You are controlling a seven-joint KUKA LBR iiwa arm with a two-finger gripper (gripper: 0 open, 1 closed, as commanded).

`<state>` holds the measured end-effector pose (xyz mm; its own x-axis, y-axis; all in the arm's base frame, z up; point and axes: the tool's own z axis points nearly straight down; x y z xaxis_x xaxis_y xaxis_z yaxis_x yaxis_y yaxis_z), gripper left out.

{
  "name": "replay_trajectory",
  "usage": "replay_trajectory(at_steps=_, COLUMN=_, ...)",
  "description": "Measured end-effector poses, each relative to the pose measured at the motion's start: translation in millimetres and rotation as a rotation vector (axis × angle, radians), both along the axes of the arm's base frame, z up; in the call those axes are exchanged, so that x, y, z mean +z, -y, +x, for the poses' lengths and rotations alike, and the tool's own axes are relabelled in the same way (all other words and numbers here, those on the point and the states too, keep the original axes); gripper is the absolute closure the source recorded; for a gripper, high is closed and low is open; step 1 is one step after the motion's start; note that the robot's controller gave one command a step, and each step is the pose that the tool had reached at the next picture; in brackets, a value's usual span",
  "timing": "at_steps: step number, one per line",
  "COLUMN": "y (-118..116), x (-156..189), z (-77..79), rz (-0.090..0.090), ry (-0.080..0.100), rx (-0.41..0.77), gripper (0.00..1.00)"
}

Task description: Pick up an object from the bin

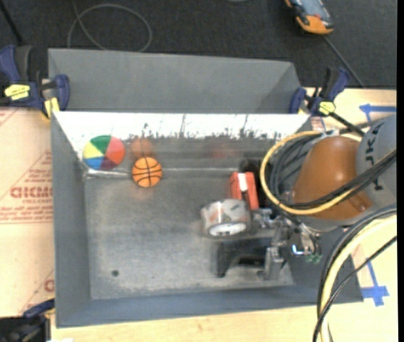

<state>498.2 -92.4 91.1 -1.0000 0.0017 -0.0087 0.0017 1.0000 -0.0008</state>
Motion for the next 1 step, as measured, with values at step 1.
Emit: replay_trajectory(at_steps=1, y=4.7, x=-22.0, z=-2.6, rz=-0.001, ry=-0.008, rx=0.051, gripper=1.00)
